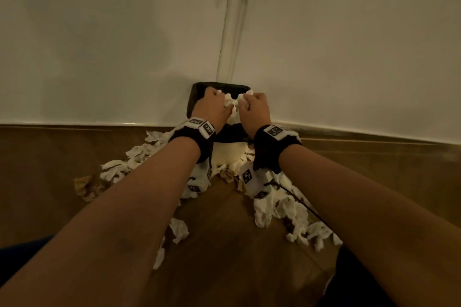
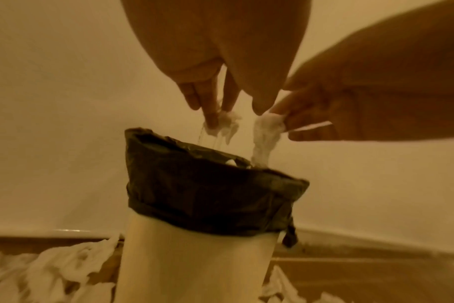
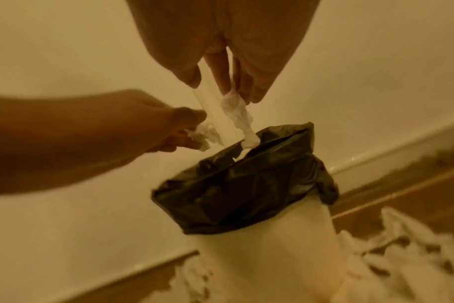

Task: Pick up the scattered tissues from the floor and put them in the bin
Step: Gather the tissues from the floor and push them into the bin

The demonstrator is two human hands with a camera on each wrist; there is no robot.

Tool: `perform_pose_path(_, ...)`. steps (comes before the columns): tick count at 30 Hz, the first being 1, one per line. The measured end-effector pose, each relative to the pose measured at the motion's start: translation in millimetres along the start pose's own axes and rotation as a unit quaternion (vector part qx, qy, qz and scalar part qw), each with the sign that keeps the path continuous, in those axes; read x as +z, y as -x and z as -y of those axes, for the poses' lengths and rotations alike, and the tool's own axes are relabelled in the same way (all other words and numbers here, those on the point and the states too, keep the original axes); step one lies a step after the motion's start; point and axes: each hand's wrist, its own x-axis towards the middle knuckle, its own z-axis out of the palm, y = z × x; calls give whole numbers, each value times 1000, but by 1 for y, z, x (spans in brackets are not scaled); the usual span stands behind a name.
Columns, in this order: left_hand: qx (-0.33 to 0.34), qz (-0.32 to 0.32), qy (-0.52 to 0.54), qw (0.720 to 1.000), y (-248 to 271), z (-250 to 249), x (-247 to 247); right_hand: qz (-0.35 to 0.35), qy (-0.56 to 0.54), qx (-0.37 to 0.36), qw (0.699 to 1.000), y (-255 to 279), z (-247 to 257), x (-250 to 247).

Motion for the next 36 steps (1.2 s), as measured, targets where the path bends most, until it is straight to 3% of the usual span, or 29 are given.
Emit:
perform_pose_path(3, 21, 74, -102, 992, 0, 2, 18, 118, 113, -36, 986, -12, -12, 19)
perform_pose_path(6, 46, 137, -166, 975, 4, 14, 29, 278, 272, -66, 919, -19, -29, 31)
perform_pose_path(9, 39, 163, -178, 970, 6, 21, 33, 316, 351, -99, 876, -21, -43, 36)
perform_pose_path(11, 29, 140, -161, 977, 6, 20, 31, 319, 357, -100, 872, -22, -46, 37)
perform_pose_path(13, 43, 77, -154, 984, 9, 19, 33, 285, 329, -94, 895, -20, -44, 32)
perform_pose_path(17, 50, -114, -49, 991, 36, 17, 43, 50, 244, -138, 959, 3, -51, 9)
perform_pose_path(19, 36, -160, -14, 986, 53, 13, 51, -15, 214, -156, 964, 21, -60, -1)
perform_pose_path(22, 13, -172, 3, 985, 80, 13, 67, -26, 192, -162, 968, 45, -76, -6)
perform_pose_path(25, -6, -113, -19, 993, 107, 22, 87, 43, 160, -128, 978, 70, -93, 2)
perform_pose_path(27, -20, -42, -46, 998, 122, 29, 99, 126, 176, -81, 973, 84, -100, 14)
perform_pose_path(32, -31, 143, -74, 986, 143, 45, 125, 334, 251, -16, 908, 99, -108, 50)
perform_pose_path(36, -6, 202, -122, 972, 145, 54, 137, 399, 289, -1, 870, 104, -114, 73)
